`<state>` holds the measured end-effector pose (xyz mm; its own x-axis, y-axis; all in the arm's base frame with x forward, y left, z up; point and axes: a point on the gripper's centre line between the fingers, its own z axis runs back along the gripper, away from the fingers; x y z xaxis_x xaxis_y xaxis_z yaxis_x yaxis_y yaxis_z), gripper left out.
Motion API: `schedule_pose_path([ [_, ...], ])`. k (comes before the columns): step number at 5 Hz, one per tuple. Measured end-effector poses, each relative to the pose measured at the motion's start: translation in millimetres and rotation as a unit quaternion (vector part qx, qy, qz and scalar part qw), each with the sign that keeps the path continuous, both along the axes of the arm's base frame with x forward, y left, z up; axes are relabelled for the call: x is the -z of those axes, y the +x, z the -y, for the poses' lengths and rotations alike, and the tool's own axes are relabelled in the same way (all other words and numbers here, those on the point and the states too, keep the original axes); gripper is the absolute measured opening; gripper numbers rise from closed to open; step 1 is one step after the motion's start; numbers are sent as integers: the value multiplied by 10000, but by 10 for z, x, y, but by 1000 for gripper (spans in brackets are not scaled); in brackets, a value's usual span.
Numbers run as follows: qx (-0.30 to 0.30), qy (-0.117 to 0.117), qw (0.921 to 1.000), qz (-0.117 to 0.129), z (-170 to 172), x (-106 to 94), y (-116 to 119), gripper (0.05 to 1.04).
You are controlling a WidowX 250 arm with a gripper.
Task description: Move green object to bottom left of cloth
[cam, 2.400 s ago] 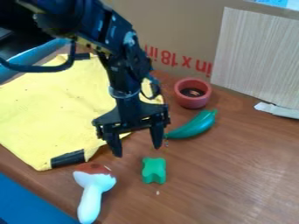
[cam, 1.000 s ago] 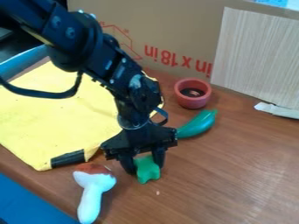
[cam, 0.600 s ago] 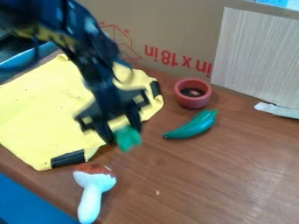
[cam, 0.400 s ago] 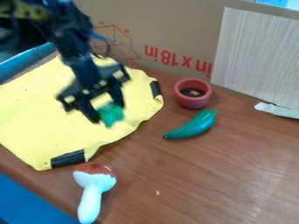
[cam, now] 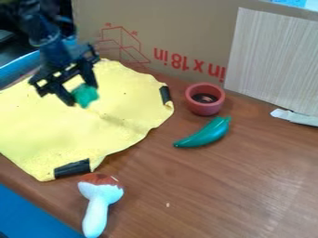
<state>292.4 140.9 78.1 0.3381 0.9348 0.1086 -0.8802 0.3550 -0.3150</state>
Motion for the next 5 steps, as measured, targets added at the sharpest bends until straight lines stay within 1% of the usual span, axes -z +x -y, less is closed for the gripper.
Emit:
schedule_pose_path([
  [1, -326, 111, 9994, -20, -309, 89, 28, 624],
  [2, -509, 241, 9984, -28, -538, 157, 23, 624],
  [3, -644, 485, 9967, 44, -766, 211, -43, 624],
  [4, -827, 698, 9941, 23, -1039, 298, -53, 624],
  [5, -965, 879, 9914, -27, -1236, 389, -86, 624],
])
